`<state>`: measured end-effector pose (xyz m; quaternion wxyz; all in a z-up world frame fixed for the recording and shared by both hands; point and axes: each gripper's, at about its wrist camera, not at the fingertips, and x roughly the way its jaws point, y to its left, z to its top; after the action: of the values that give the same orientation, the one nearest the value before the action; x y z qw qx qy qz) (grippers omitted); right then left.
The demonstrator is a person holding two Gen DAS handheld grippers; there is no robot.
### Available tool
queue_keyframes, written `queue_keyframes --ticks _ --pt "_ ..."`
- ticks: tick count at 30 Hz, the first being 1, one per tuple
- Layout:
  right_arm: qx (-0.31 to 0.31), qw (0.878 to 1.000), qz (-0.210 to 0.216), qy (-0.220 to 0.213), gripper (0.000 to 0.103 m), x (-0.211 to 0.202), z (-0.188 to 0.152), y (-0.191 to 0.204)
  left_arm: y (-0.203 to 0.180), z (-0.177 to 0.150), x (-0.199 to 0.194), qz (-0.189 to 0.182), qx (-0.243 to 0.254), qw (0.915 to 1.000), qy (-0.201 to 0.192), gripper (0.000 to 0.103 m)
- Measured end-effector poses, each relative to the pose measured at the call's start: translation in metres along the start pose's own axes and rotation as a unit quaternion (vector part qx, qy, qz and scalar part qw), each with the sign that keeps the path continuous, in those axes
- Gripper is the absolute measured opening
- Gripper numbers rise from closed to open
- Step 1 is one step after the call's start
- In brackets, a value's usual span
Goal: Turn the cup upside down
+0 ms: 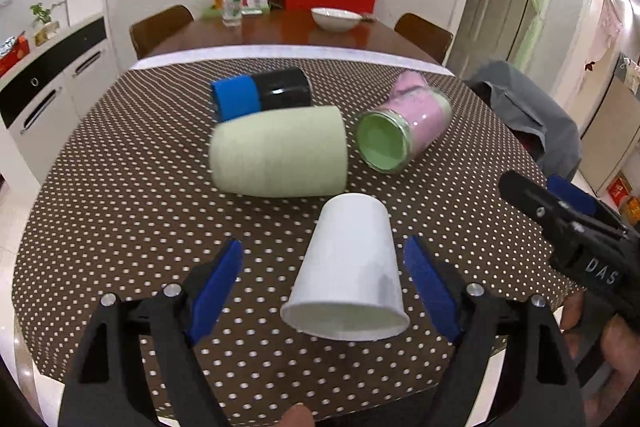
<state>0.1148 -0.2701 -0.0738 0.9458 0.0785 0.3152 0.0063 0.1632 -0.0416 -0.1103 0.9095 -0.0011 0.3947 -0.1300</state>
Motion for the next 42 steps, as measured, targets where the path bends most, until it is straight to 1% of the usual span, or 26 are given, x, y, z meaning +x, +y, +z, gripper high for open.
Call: queue_keyframes --ticks 7,15,21,27,31,34,42 --pt "-0.011 1.000 0.008 -0.016 0.097 -0.014 0.005 0.016 0.008 -0.003 -0.025 0.017 -0.002 0.9993 -0.034 0.082" --pt "-0.015 0.999 0.013 -0.024 0.097 -0.024 0.006 0.028 0.014 -0.003 -0.052 0.032 -0.001 0.9970 -0.071 0.082" --pt "-0.021 0.999 0.015 -0.030 0.097 -0.030 0.007 0.035 0.015 -0.005 -0.071 0.047 -0.001 0.9939 -0.100 0.082" --pt "-0.023 0.999 0.024 -0.033 0.097 -0.034 0.009 0.038 0.020 -0.008 -0.092 0.065 -0.007 0.9888 -0.135 0.082" --pt "-0.005 0.999 0.049 -0.016 0.097 -0.030 0.009 0.033 0.025 -0.011 -0.103 0.075 -0.011 0.9855 -0.152 0.082" --pt "0.008 0.998 0.063 -0.002 0.097 -0.025 0.009 0.032 0.030 -0.012 -0.107 0.079 -0.016 0.9844 -0.157 0.082" --pt "0.026 0.996 0.084 0.031 0.097 -0.014 0.007 0.039 0.042 -0.016 -0.108 0.102 -0.019 0.9806 -0.167 0.082"
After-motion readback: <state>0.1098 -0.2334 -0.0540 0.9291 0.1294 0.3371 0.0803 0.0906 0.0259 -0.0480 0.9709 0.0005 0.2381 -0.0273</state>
